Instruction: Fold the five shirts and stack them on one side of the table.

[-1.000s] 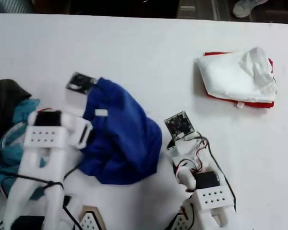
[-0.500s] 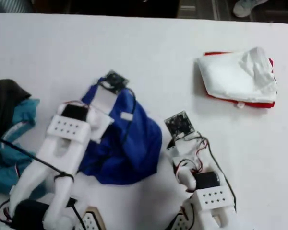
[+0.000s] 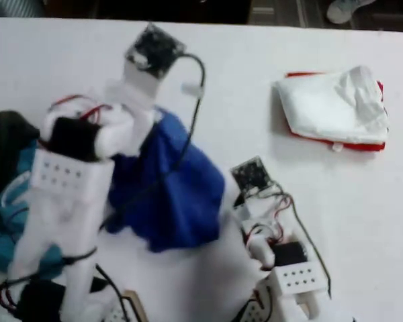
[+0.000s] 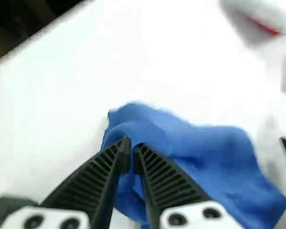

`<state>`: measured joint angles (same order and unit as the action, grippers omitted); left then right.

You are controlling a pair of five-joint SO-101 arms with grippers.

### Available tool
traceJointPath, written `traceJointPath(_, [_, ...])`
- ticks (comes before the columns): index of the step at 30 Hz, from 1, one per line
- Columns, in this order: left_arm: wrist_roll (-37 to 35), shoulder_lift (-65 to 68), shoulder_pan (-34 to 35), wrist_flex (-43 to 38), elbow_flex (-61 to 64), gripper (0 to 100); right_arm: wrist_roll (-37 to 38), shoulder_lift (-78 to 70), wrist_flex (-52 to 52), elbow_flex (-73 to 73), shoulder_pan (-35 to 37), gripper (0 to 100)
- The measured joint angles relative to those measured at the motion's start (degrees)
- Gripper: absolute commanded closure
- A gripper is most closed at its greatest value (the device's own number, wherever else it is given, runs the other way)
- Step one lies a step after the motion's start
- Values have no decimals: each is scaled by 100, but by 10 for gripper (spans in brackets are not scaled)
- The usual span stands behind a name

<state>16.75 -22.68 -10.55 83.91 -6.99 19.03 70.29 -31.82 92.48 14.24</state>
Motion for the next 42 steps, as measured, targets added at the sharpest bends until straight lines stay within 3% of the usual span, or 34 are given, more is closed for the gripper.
traceJointPath(7, [0, 0, -703, 369, -1556, 975, 0, 0, 0, 0, 0, 758])
traceJointPath(20, [0, 0, -756, 413, -3771, 975, 0, 0, 0, 0, 0, 758])
traceJointPath(25, [0, 9, -756, 422, -3648, 975, 0, 0, 0, 0, 0, 758])
traceJointPath(34, [0, 26, -774, -220, -1785, 975, 0, 0, 0, 0, -79, 758])
traceJointPath(42, [0, 26, -527, -475, -1574, 975, 0, 0, 26, 0, -123, 758])
